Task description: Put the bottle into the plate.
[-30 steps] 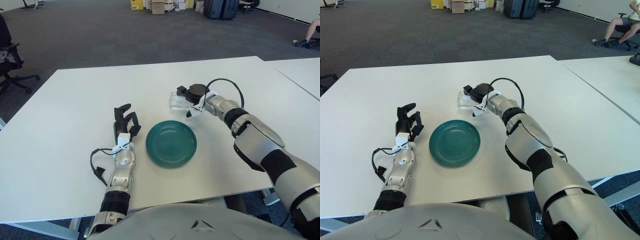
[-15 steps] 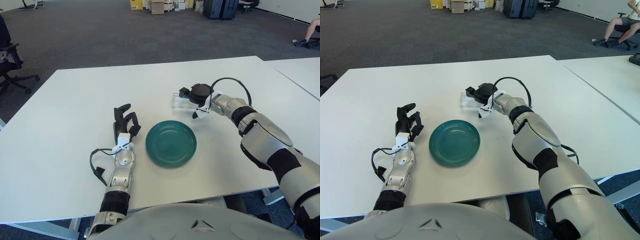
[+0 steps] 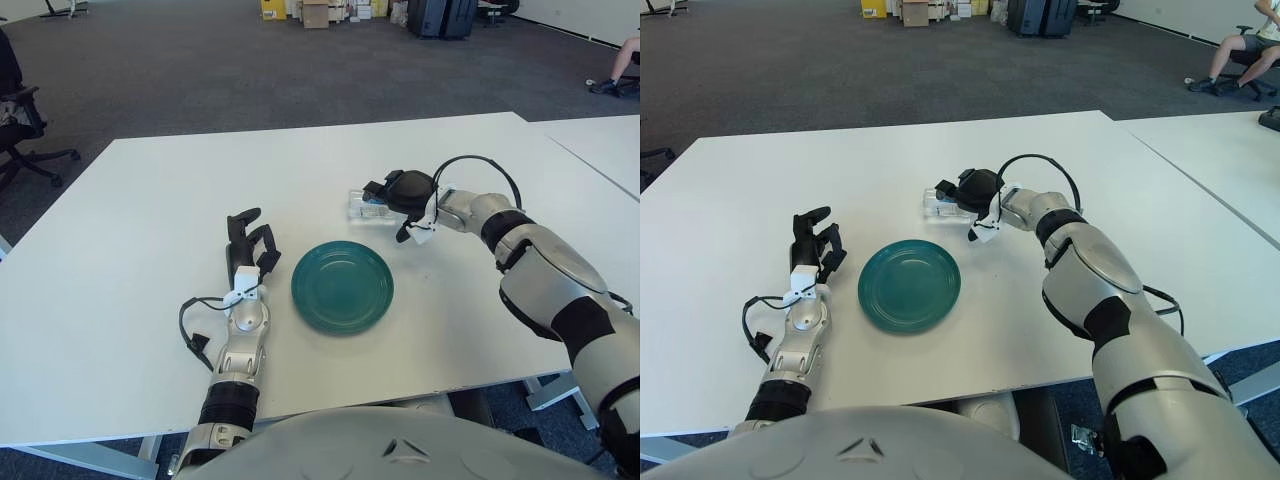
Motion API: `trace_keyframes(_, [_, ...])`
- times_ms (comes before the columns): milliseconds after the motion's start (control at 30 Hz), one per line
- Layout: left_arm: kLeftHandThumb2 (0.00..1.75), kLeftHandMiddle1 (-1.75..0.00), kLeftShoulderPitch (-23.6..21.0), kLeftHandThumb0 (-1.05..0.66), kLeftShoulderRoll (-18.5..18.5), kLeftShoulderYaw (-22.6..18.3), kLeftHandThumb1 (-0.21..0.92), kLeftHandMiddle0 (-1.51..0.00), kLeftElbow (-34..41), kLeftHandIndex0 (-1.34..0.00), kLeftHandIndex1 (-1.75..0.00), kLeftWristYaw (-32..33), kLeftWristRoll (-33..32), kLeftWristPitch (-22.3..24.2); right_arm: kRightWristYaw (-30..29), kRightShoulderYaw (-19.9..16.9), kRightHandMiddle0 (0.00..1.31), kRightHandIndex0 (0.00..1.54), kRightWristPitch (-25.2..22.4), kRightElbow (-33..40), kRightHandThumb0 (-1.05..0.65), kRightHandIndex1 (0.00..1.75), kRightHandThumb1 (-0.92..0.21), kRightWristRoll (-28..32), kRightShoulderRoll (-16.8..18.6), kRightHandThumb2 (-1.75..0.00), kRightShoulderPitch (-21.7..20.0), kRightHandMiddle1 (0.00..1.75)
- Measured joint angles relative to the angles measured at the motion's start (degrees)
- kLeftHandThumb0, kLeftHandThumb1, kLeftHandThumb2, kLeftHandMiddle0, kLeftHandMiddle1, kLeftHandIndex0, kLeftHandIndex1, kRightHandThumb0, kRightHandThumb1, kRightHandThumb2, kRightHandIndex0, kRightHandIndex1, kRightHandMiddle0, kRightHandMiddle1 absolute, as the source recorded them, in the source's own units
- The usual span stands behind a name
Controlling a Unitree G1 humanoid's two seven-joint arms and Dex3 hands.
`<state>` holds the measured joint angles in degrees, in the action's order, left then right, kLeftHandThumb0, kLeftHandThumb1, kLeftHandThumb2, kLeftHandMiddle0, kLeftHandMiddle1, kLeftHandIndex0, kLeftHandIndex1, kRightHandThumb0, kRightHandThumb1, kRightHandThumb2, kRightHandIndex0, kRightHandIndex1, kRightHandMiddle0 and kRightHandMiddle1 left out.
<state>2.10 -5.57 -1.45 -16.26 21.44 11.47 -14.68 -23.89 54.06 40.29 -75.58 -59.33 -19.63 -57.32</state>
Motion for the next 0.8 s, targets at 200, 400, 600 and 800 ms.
trace_keyframes(200, [0.73, -0.60, 0.0, -0.64, 0.0, -0.1, 0.92, -0.46, 0.0, -0.19, -1.12, 0.0, 0.0, 0.0, -2.8, 0.8, 0.14, 0.46, 3.4, 1.2, -0.60, 0.58, -0.75, -0.7, -2.4, -0.50, 0.5, 1.12])
trace_keyframes(400, [0.73, -0.60, -0.4, -0.64, 0.0, -0.2, 0.92, -0.46, -0.1, -0.19, -1.12, 0.0, 0.0, 0.2, -5.9, 1.8, 0.12, 0.45, 7.8, 3.9, -0.59, 0.59, -0.76, -2.2, -5.6, -0.51, 1.0, 1.11])
trace_keyframes(600, [0.72, -0.60, -1.0, -0.62, 0.0, -0.2, 0.92, -0.47, -0.3, -0.20, -1.12, 0.0, 0.0, 0.5, -8.6, 2.8, 0.12, 0.46, 11.2, 6.5, -0.59, 0.62, -0.76, -3.6, -8.0, -0.50, 1.5, 1.11])
trace_keyframes(800, [0.71, -0.60, -1.6, -0.61, 0.0, -0.3, 0.92, -0.47, -0.7, -0.21, -1.11, 0.0, 0.0, 0.5, -11.8, 3.8, 0.14, 0.49, 12.3, 8.1, -0.60, 0.65, -0.77, -5.6, -9.4, -0.50, 1.8, 1.11])
